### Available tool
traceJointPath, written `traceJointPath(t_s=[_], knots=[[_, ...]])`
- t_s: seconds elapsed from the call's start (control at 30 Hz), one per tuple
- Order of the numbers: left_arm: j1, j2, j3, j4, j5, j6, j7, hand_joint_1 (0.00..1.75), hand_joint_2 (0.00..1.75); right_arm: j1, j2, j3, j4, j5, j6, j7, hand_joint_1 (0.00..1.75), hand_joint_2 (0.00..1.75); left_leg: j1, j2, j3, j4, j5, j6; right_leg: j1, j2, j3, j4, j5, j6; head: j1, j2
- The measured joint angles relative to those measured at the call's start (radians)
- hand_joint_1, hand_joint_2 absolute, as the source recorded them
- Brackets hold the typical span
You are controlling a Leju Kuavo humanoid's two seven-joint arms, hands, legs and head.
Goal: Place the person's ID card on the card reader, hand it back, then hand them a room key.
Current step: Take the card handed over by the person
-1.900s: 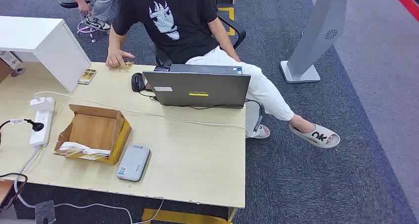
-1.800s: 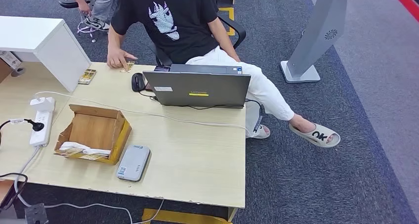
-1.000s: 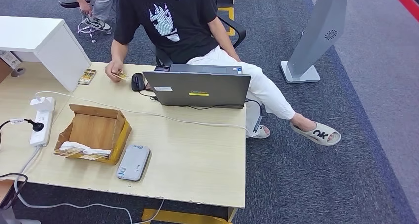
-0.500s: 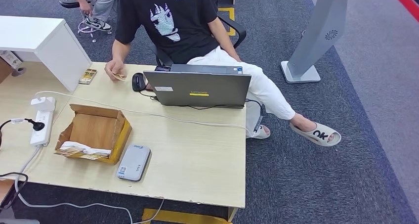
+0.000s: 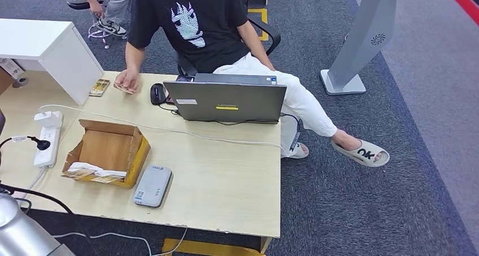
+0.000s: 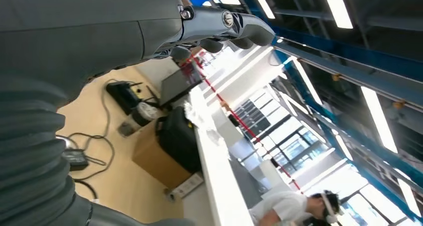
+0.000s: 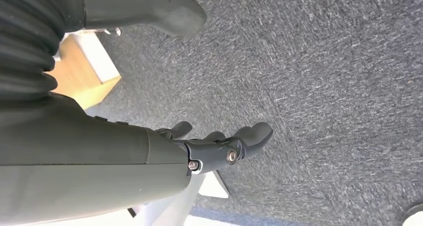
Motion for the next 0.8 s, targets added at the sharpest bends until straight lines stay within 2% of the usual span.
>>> traceJointPath(t_s=[0.13, 0.53, 0.7, 0.8], knots=[[-0.051, 0.005, -0.092, -0.002, -0.097, -0.032, 0.001, 0.00, 1.75, 0.000, 0.001, 0.000, 0.000, 0.009, 0.016, -0.002, 0.00, 1.75, 0.000, 0.000, 0.000, 0.000, 0.000, 0.000, 0.000, 0.000, 0.000, 0.000, 0.000, 0.000, 0.000, 0.000], [-0.121, 0.001, -0.379, 0.062, -0.388, -0.039, 0.039, 0.00, 1.75, 0.000, 0.005, 0.010, 0.004, 0.005, 0.036, 0.045, 0.00, 1.75, -0.001, 0.000, 0.000, 0.000, 0.000, 0.000, -0.001, 0.001, 0.000, 0.000, 0.000, 0.000, 0.000, 0.000], [-0.123, -0.047, -0.457, 0.103, -0.376, -0.026, 0.053, 0.00, 1.75, -0.001, 0.005, 0.041, 0.004, -0.017, 0.039, 0.111, 0.00, 1.75, -0.001, 0.000, 0.000, 0.001, 0.000, 0.000, -0.001, 0.001, 0.000, 0.000, 0.000, 0.000, 0.000, 0.000], [-0.122, -0.072, -0.492, 0.126, -0.358, -0.016, 0.063, 0.00, 1.75, -0.001, 0.005, 0.055, 0.004, -0.010, 0.053, 0.118, 0.00, 1.75, -0.001, 0.000, 0.000, 0.001, 0.000, 0.000, -0.001, 0.001, 0.000, 0.000, 0.000, 0.000, 0.000, 0.000]])
